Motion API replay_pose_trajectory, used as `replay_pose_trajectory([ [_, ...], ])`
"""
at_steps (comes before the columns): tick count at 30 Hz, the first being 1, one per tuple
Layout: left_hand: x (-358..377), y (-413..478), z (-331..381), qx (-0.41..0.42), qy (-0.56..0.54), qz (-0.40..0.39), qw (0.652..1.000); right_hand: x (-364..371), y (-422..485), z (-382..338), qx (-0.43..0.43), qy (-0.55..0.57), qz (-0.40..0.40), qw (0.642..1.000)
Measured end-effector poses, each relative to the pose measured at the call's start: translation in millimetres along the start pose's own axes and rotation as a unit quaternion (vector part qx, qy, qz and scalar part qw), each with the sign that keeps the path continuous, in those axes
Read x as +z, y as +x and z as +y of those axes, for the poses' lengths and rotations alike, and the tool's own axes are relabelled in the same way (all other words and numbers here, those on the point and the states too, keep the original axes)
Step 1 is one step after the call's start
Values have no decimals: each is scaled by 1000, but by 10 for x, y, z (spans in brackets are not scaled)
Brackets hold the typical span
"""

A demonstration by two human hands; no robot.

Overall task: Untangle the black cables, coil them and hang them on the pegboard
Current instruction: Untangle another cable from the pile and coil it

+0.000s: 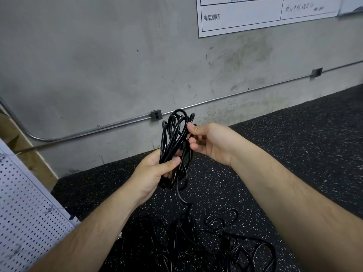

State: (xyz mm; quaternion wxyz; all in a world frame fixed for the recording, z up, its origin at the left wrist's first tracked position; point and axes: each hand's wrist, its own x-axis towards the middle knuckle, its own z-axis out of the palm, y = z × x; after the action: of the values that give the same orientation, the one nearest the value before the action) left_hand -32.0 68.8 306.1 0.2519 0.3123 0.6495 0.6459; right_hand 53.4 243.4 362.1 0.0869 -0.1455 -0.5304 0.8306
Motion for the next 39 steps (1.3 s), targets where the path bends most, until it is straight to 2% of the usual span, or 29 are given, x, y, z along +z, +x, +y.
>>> replay_pose_trajectory([
  [3, -57, 2, -44, -9, -6, -63, 998, -17, -4, -32, 6, 7, -9, 1000],
  [5, -43, 5, -37, -20, 1, -65, 998, -25, -11, -44, 11, 8, -18, 1000],
  [9, 57, 9, -58, 4, 99, 38, 994, 10, -55, -58, 11, 16, -38, 999],
  [11, 71, 29, -72, 14, 88, 65, 994, 45, -64, -18, -4, -34, -43, 999],
  [13, 75, 22, -64, 26, 73, 51, 996, 78, -72, 32, -26, -62, -32, 997],
  [20, 63, 9, -10, 23, -62, -18, 998, 52, -102, 35, -69, -29, -20, 997],
  [22, 73, 14, -15, 20, -52, -34, 998, 41, -80, 56, -81, -38, -16, 996],
  [25, 88, 36, -46, 15, -25, 10, 1000, 41, -83, 51, -95, -68, -68, 991],
  [27, 59, 64, -35, -3, -70, 8, 998, 37, -104, 23, -117, -151, -74, 979],
  [28, 29, 70, -9, -12, -95, -2, 995, 38, -120, 2, -144, -241, -38, 959],
  [29, -13, 74, 12, -21, -119, -13, 993, 29, -119, -5, -167, -346, 12, 923],
  [30, -50, 72, 41, -30, -138, -22, 990, 18, -120, 3, -175, -422, 55, 888],
  [31, -83, 70, 56, -33, -152, -34, 987, 3, -111, 32, -167, -455, 72, 872],
  [32, -104, 58, 72, -32, -161, -47, 985, 6, -120, 72, -141, -451, 65, 879],
  [33, -118, 54, 66, -30, -174, -67, 982, 19, -123, 118, -106, -417, 40, 902],
  [35, -115, 46, 59, -35, -205, -120, 971, 47, -120, 187, -42, -299, -33, 953],
  [36, -108, 38, 58, -43, -209, -146, 966, 54, -110, 207, -25, -246, -69, 966],
  [39, -87, 2, 62, -53, -189, -190, 962, 76, -142, 209, -48, -196, -112, 973],
])
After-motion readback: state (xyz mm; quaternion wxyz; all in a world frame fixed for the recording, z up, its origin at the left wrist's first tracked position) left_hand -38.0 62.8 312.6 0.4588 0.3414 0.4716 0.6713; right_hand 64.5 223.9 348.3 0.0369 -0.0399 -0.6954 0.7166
